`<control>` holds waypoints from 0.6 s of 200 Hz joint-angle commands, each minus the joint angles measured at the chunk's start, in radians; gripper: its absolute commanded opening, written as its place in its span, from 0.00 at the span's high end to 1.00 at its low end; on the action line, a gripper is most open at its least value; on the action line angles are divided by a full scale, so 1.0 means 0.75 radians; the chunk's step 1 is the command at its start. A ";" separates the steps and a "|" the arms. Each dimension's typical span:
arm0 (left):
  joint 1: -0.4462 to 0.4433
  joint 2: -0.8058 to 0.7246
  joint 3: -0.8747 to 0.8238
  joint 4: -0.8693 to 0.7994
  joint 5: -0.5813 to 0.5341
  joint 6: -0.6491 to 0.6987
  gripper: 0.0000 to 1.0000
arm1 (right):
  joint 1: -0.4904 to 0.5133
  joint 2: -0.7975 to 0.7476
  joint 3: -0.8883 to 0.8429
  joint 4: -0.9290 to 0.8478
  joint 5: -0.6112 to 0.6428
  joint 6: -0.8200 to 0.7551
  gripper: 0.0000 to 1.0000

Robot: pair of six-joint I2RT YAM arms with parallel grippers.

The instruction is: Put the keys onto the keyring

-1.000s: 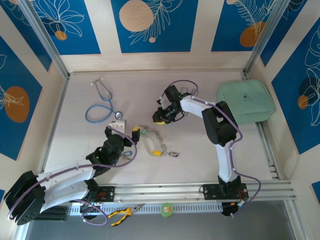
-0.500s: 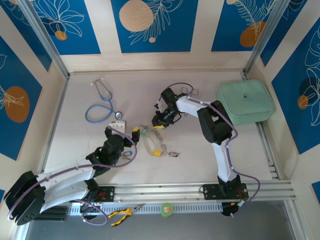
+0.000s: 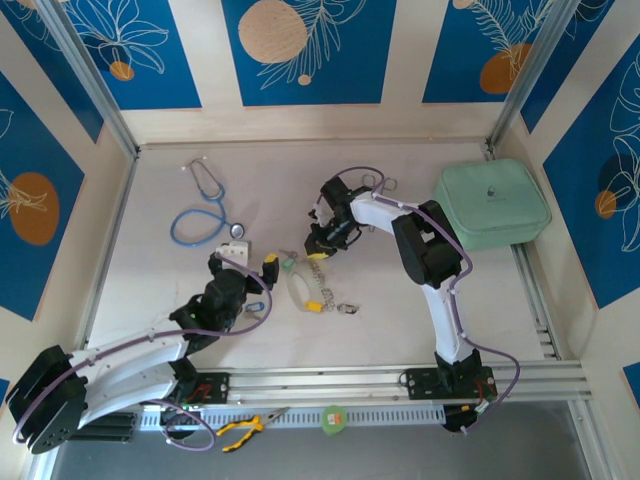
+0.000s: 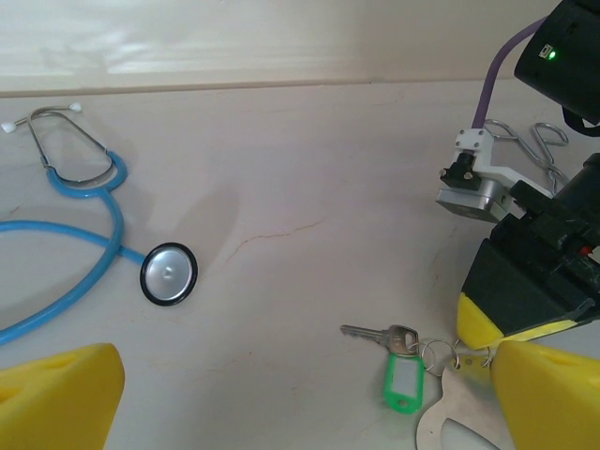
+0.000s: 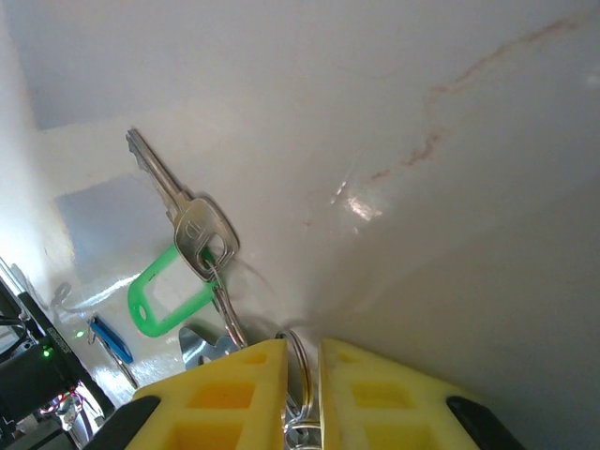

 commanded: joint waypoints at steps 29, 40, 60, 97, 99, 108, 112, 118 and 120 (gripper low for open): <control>0.010 -0.040 0.029 -0.037 -0.030 -0.007 0.01 | 0.013 0.025 0.048 -0.046 -0.061 -0.021 0.94; 0.010 -0.051 0.027 -0.044 -0.035 -0.004 0.01 | 0.014 0.018 0.051 -0.052 -0.065 -0.026 0.95; 0.010 -0.069 0.023 -0.052 -0.045 0.003 0.01 | 0.011 0.002 0.046 -0.054 -0.075 -0.039 1.00; 0.013 -0.100 0.032 -0.079 -0.025 0.091 0.02 | 0.037 -0.163 -0.064 0.077 -0.115 -0.115 1.00; 0.018 -0.101 0.036 -0.091 -0.012 0.101 0.02 | 0.038 -0.176 -0.075 0.093 -0.117 -0.119 1.00; 0.055 -0.087 0.073 -0.172 0.065 0.153 0.02 | 0.046 -0.241 -0.134 0.161 -0.118 -0.141 1.00; 0.078 -0.077 0.093 -0.222 0.106 0.160 0.02 | 0.050 -0.268 -0.160 0.187 -0.114 -0.155 1.00; 0.118 -0.063 0.118 -0.280 0.150 0.164 0.03 | 0.057 -0.312 -0.195 0.223 -0.097 -0.174 1.00; 0.129 -0.058 0.123 -0.292 0.168 0.167 0.04 | 0.059 -0.323 -0.206 0.235 -0.090 -0.183 1.00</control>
